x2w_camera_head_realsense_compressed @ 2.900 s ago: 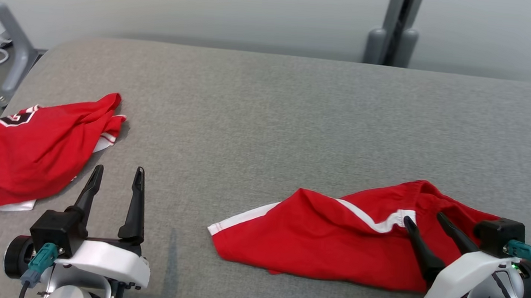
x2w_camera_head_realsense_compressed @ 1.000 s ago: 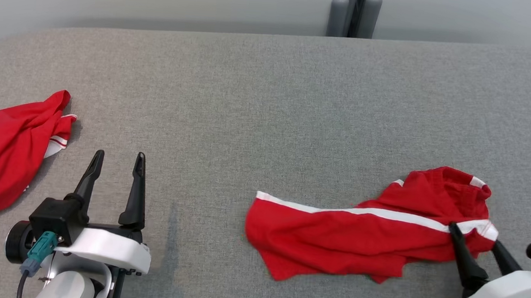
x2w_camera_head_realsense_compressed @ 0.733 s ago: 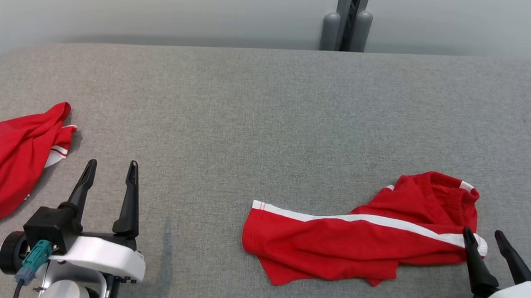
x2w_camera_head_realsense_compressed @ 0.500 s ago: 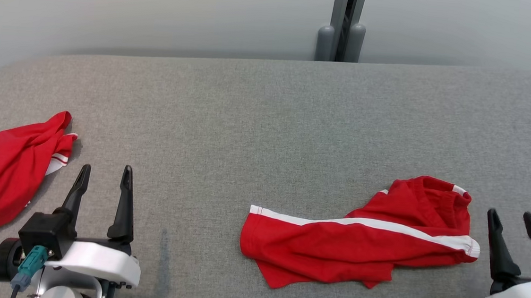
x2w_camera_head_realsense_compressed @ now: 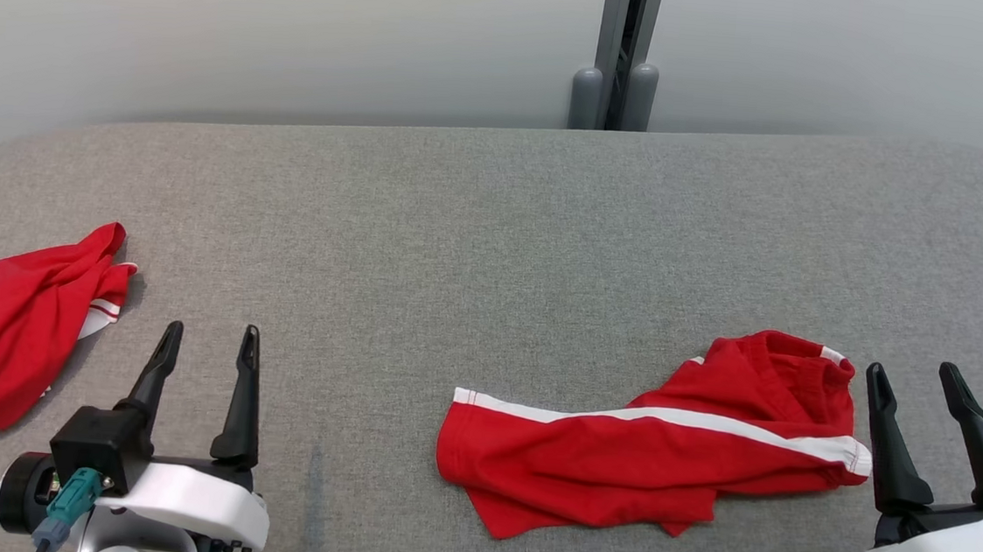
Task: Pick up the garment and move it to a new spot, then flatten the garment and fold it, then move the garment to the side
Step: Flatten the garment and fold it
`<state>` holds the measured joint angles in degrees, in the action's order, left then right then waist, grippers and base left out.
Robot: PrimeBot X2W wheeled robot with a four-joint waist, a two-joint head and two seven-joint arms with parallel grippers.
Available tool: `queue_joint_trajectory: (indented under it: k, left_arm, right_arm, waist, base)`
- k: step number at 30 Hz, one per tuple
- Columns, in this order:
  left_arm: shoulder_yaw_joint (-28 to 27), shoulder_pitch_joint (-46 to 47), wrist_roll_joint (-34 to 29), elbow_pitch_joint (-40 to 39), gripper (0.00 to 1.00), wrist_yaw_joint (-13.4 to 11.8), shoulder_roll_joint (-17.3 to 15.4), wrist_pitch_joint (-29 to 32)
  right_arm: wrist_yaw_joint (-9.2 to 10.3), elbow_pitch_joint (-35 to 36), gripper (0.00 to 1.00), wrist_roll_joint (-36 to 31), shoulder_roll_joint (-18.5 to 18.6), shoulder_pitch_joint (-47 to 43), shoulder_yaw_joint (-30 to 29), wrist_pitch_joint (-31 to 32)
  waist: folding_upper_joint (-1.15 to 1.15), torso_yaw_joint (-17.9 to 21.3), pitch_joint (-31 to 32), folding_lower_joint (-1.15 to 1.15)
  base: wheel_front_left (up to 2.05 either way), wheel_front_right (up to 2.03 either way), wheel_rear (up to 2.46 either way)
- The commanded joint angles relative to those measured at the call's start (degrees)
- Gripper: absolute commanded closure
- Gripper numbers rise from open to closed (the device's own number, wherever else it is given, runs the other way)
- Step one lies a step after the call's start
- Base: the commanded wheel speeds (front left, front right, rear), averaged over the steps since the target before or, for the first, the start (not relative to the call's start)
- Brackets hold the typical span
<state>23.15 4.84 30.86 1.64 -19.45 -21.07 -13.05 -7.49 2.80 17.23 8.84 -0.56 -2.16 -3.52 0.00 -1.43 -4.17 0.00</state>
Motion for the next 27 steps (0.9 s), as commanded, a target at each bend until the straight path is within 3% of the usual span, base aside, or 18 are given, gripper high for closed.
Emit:
queue_joint_trajectory:
  k: [1, 7, 19, 23, 27]
  left_arm:
    - [0.1, -0.3, 0.1, -0.2, 0.00, 0.3, -0.2, 0.2]
    - [2.8, 1.9, -0.2, 0.1, 0.00, 2.6, 0.3, 1.5]
    - [13.3, 11.7, 5.4, 10.9, 0.00, 15.2, 6.4, 15.1]
    - [14.0, 14.6, 6.7, 17.1, 0.00, 16.9, 7.1, 18.6]
    - [13.7, 16.4, 7.4, 22.2, 0.00, 16.7, 7.5, 20.1]
  right_arm:
    - [0.00, 0.6, 0.00, -0.2, -0.1, -0.5, -0.2, 0.4]
    - [0.01, 2.0, 0.00, -0.5, -0.6, -0.7, 0.0, 1.4]
    - [0.00, 1.6, 0.00, 0.9, -1.2, 2.6, 3.6, 1.2]
    - [0.01, 0.9, 0.00, 1.1, -1.6, 3.3, 3.9, 0.9]
    - [0.00, 0.3, 0.00, 1.2, -1.9, 3.5, 3.8, 0.3]
  waist:
    - [0.00, 0.0, -0.1, 0.00]
    - [0.00, 0.3, -0.9, 0.00]
    - [0.00, 4.1, -5.9, 0.00]
    - [0.00, 6.1, -7.5, 0.00]
    - [0.00, 7.6, -8.6, 0.00]
  base:
    - [0.00, 0.00, 0.00]
    - [0.00, 0.00, 0.00]
    - [0.00, 0.00, 0.00]
    - [0.00, 0.00, 0.00]
    - [0.00, 0.00, 0.00]
